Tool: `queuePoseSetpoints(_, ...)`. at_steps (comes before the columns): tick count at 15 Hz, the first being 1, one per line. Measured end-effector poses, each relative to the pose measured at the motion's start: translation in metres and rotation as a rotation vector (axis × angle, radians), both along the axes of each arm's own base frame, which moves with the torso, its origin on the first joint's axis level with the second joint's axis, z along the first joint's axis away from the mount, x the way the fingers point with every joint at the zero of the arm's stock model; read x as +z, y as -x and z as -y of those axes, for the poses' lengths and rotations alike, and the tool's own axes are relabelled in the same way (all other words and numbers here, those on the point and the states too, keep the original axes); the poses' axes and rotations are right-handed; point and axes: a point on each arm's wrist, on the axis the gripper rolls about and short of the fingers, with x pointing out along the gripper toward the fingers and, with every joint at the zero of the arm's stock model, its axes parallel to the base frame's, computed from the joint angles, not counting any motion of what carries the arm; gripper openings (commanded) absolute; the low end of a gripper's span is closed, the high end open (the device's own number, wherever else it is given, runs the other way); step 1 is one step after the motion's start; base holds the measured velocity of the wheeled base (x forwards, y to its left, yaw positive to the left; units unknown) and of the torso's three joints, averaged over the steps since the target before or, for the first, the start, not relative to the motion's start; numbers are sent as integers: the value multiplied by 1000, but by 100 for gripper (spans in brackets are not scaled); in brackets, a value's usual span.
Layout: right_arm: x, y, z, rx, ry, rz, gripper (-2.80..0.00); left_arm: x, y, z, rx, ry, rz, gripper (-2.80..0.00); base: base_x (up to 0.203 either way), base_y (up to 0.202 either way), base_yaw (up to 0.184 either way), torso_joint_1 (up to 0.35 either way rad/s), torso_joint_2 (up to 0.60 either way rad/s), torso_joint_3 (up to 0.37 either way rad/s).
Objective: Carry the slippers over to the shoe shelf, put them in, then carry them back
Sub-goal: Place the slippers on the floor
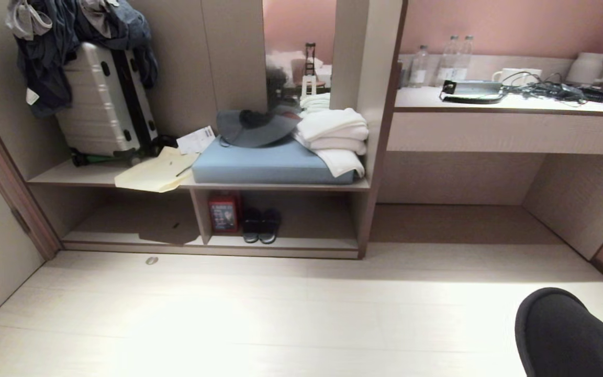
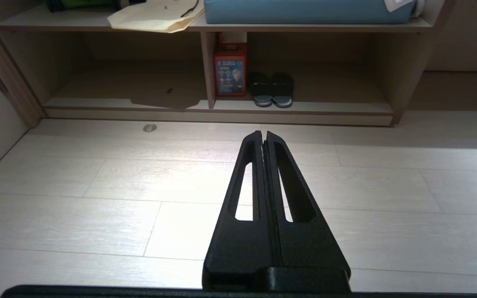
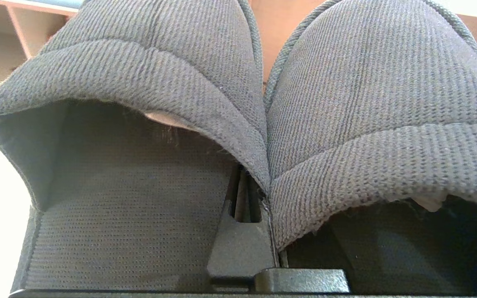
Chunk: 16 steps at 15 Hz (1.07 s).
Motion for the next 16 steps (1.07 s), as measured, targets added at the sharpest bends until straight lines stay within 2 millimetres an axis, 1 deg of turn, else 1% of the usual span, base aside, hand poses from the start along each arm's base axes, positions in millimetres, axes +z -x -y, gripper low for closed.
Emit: queuePoseSetpoints(16, 0, 0, 0, 0, 0, 0, -280, 0, 0, 0, 0, 1, -1, -280, 0, -196, 3, 2, 3, 3)
